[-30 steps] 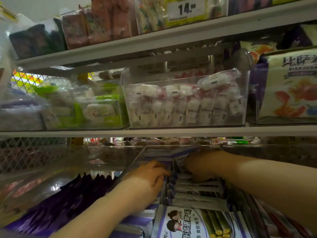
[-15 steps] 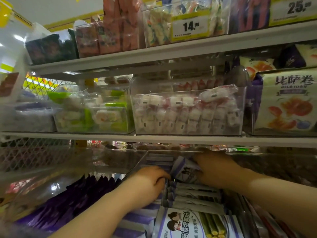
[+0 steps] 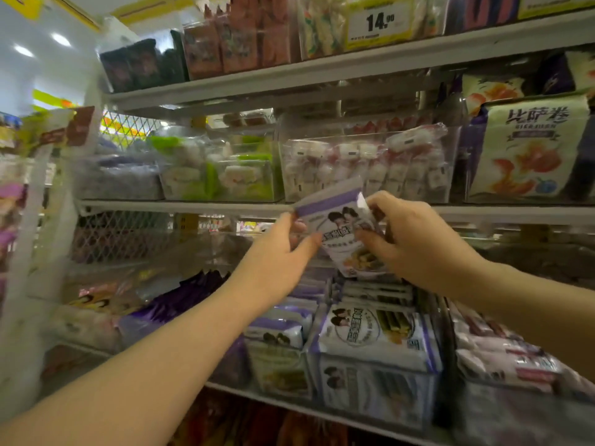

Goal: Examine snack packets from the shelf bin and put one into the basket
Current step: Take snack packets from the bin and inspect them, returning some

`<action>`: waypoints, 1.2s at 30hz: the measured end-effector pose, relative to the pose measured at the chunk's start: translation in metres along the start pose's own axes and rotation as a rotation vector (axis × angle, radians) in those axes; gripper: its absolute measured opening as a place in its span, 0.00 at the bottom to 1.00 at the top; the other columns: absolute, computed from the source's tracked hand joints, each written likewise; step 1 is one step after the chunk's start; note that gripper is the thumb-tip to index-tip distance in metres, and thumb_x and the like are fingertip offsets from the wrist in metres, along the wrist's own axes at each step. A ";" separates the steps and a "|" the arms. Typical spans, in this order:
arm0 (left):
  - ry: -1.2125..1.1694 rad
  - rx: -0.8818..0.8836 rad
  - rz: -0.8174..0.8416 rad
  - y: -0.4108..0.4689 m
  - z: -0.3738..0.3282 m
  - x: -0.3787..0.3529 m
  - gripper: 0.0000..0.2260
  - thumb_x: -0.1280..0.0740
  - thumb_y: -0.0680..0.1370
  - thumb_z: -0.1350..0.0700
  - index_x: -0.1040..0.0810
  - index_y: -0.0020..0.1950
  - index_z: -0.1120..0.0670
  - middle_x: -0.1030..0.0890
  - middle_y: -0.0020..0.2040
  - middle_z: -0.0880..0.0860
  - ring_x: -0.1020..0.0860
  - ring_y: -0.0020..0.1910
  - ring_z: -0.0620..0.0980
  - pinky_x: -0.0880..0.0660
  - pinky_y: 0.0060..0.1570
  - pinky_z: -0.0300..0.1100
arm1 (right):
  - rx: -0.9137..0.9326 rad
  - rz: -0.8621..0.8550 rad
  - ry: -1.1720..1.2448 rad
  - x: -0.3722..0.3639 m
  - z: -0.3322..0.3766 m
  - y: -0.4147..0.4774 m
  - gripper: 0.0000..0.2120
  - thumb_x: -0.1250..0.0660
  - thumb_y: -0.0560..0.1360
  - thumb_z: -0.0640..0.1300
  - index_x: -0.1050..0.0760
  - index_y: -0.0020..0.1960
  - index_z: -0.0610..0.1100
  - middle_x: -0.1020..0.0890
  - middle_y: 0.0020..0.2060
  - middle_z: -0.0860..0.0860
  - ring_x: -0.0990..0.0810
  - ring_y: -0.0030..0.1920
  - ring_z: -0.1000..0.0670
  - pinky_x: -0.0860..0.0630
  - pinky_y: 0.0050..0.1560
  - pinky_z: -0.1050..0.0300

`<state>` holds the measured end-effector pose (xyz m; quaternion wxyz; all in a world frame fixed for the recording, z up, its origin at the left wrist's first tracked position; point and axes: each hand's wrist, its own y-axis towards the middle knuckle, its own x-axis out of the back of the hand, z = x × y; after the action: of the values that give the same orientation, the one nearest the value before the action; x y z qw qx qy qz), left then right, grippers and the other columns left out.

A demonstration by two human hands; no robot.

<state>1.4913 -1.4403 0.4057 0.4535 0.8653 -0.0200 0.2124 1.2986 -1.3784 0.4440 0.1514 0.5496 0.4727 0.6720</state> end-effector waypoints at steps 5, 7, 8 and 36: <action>-0.395 0.089 -0.198 -0.056 -0.010 0.031 0.20 0.37 0.74 0.40 0.24 0.62 0.47 0.17 0.56 0.46 0.19 0.57 0.47 0.24 0.60 0.52 | -0.081 0.083 0.356 -0.022 0.063 -0.014 0.11 0.32 0.75 0.51 0.24 0.56 0.50 0.17 0.46 0.55 0.18 0.47 0.57 0.20 0.48 0.54; -0.457 0.121 -0.281 -0.084 -0.005 0.045 0.17 0.36 0.72 0.41 0.22 0.57 0.48 0.15 0.53 0.50 0.18 0.54 0.51 0.24 0.59 0.58 | -0.091 0.170 0.527 -0.041 0.088 -0.023 0.11 0.32 0.75 0.51 0.24 0.56 0.50 0.16 0.48 0.54 0.18 0.49 0.55 0.20 0.50 0.52; -0.475 0.142 -0.312 -0.100 0.001 0.052 0.16 0.35 0.72 0.41 0.21 0.55 0.48 0.15 0.52 0.51 0.17 0.53 0.52 0.24 0.58 0.59 | -0.087 0.206 0.631 -0.053 0.100 -0.030 0.10 0.33 0.76 0.51 0.24 0.56 0.52 0.16 0.48 0.55 0.18 0.49 0.57 0.21 0.48 0.57; -0.653 0.964 -0.373 -0.323 0.153 0.117 0.12 0.35 0.78 0.54 0.20 0.58 0.59 0.15 0.51 0.60 0.18 0.53 0.60 0.23 0.56 0.56 | -1.013 0.709 1.886 -0.292 0.257 -0.147 0.27 0.34 0.69 0.48 0.24 0.61 0.31 0.18 0.54 0.34 0.18 0.55 0.37 0.18 0.49 0.47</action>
<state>1.7245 -1.3541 0.1239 0.0110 0.9825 0.0924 -0.1616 1.5808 -1.3941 0.1388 -0.2602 -0.1992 -0.1118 0.9382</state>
